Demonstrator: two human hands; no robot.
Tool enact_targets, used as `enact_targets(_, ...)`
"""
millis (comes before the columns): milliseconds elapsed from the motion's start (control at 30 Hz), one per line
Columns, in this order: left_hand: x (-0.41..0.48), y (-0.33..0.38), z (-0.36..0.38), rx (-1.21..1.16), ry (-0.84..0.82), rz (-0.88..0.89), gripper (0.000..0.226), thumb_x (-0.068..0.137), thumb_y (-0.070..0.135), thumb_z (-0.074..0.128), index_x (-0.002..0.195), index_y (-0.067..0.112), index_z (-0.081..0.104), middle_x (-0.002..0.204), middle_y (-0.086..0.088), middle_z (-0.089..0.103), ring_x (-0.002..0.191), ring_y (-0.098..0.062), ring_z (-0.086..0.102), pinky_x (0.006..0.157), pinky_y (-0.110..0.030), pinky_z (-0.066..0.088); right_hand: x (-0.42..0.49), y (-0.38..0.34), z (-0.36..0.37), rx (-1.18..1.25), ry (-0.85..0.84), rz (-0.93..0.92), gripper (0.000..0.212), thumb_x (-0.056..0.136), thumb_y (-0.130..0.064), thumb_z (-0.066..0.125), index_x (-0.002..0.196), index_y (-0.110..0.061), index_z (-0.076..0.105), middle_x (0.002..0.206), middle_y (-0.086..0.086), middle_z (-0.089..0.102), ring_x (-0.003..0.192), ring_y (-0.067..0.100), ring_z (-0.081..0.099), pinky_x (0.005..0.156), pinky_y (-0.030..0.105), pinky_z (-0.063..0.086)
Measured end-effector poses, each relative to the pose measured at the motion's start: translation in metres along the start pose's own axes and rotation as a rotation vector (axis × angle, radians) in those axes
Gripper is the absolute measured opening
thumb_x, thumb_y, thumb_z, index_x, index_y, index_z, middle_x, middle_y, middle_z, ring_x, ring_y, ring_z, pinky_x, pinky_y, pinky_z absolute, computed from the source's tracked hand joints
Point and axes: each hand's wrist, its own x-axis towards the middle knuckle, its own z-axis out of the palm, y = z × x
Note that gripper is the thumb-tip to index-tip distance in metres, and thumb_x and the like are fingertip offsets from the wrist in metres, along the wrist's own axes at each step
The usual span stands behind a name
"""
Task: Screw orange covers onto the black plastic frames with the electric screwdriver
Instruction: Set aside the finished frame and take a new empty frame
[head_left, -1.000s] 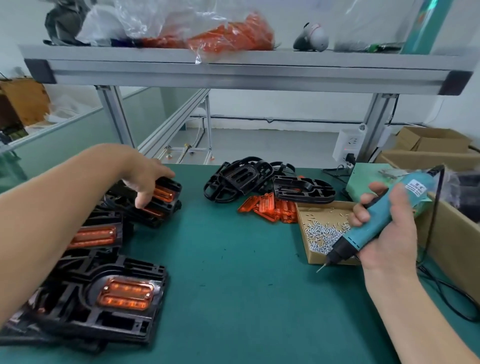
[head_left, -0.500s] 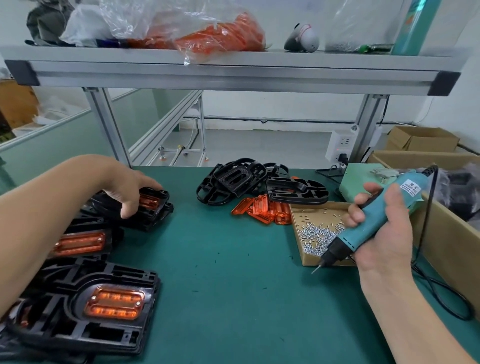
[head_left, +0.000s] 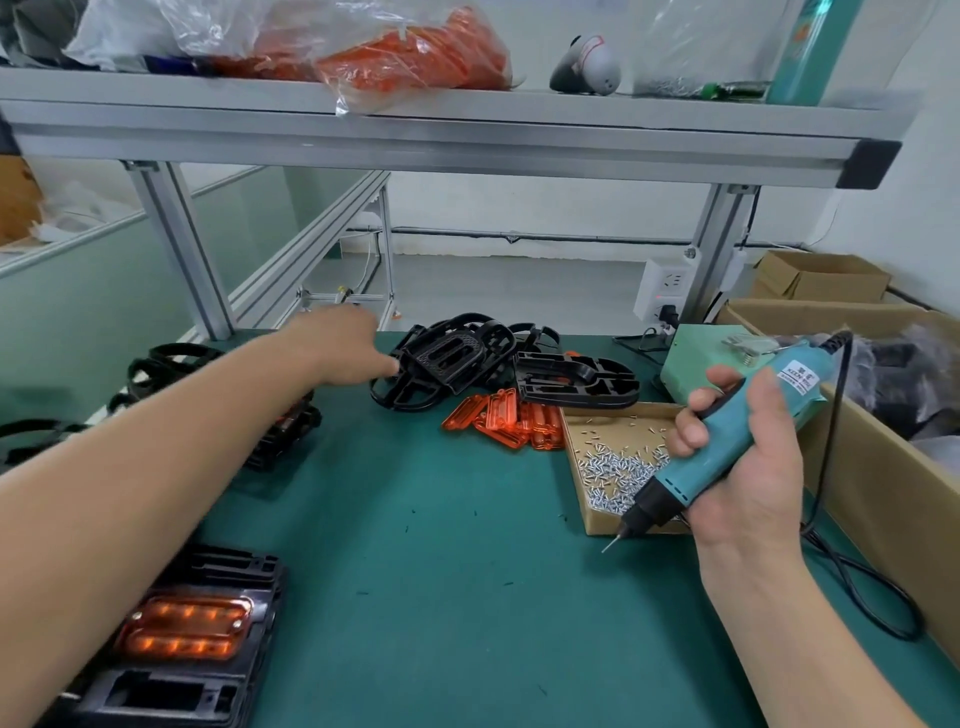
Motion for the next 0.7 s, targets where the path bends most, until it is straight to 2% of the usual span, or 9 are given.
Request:
enact_targets(33,0.007,0.014,0.003,-0.028,0.049,0.006,0.055,0.093,0.054,0.062,0.120,0.007,0.065,0.129,-0.015,0.065,0.113,-0.033,0.063,0.096,-0.044,0.054,0.000,0.001,0.000,0.001,-0.001,-0.001,0.031,0.107,-0.045,0.056,0.107,-0.016,0.065,0.084,0.001,0.060,0.058,0.011,0.048,0.053,0.022,0.045)
enact_targets(100,0.019,0.040,0.008,-0.076,0.112,0.000,0.043,0.093,0.049,0.063,0.099,0.007,0.060,0.116,-0.016,0.062,0.098,-0.032,0.060,0.081,-0.039,0.051,0.000,0.002,-0.002,-0.002,-0.001,0.000,0.031,0.107,-0.046,0.057,0.107,-0.016,0.065,0.084,0.001,0.060,0.057,0.011,0.048,0.053,0.022,0.045)
enact_targets(167,0.031,0.060,0.013,-0.096,0.136,-0.012,0.043,0.093,0.049,0.064,0.092,0.008,0.053,0.117,-0.017,0.059,0.096,-0.032,0.056,0.079,-0.039,0.048,0.001,0.002,-0.002,-0.003,-0.002,-0.002,0.031,0.106,-0.046,0.057,0.106,-0.016,0.066,0.084,0.001,0.061,0.057,0.011,0.048,0.052,0.022,0.045)
enact_targets(267,0.048,0.077,0.026,-0.084,0.087,-0.025,0.052,0.092,0.057,0.065,0.105,0.008,0.057,0.126,-0.018,0.058,0.115,-0.037,0.058,0.093,-0.045,0.051,0.003,0.003,-0.003,-0.001,0.005,-0.005,0.031,0.106,-0.045,0.057,0.106,-0.016,0.066,0.084,0.002,0.061,0.057,0.011,0.047,0.052,0.022,0.045)
enact_targets(367,0.060,0.083,0.044,-0.099,0.008,-0.067,0.052,0.092,0.059,0.066,0.106,0.010,0.059,0.123,-0.011,0.062,0.108,-0.033,0.059,0.089,-0.043,0.051,0.005,0.003,-0.006,0.006,0.012,-0.005,0.030,0.107,-0.044,0.057,0.107,-0.015,0.066,0.084,0.002,0.061,0.057,0.011,0.048,0.053,0.023,0.045)
enact_targets(400,0.060,0.084,0.048,-0.112,0.015,-0.088,0.051,0.090,0.058,0.067,0.108,0.011,0.060,0.123,-0.010,0.062,0.106,-0.033,0.058,0.088,-0.043,0.050,0.006,0.003,-0.007,0.010,0.015,-0.005,0.031,0.106,-0.044,0.057,0.107,-0.015,0.066,0.085,0.002,0.061,0.057,0.011,0.048,0.053,0.023,0.045)
enact_targets(533,0.059,0.087,0.052,-0.097,0.145,-0.114,0.063,0.082,0.048,0.074,0.128,0.009,0.055,0.132,-0.017,0.052,0.125,-0.040,0.051,0.094,-0.049,0.048,0.009,0.002,-0.010,0.038,0.015,-0.009,0.031,0.105,-0.044,0.058,0.107,-0.015,0.066,0.085,0.002,0.060,0.057,0.012,0.048,0.053,0.023,0.045)
enact_targets(633,0.055,0.090,0.047,-0.171,0.190,-0.089,0.068,0.081,0.040,0.074,0.134,0.005,0.049,0.134,-0.019,0.047,0.124,-0.042,0.051,0.085,-0.043,0.045,0.009,0.003,-0.011,0.041,0.016,-0.008,0.031,0.106,-0.045,0.058,0.109,-0.014,0.066,0.085,0.002,0.060,0.057,0.011,0.048,0.053,0.023,0.045)
enact_targets(700,0.049,0.093,0.042,-0.191,0.191,-0.106,0.073,0.081,0.040,0.074,0.138,0.004,0.046,0.137,-0.020,0.044,0.125,-0.043,0.051,0.086,-0.044,0.046,0.009,0.003,-0.011,0.039,0.019,-0.011,0.032,0.106,-0.045,0.058,0.109,-0.015,0.066,0.085,0.002,0.061,0.056,0.011,0.048,0.053,0.023,0.045)
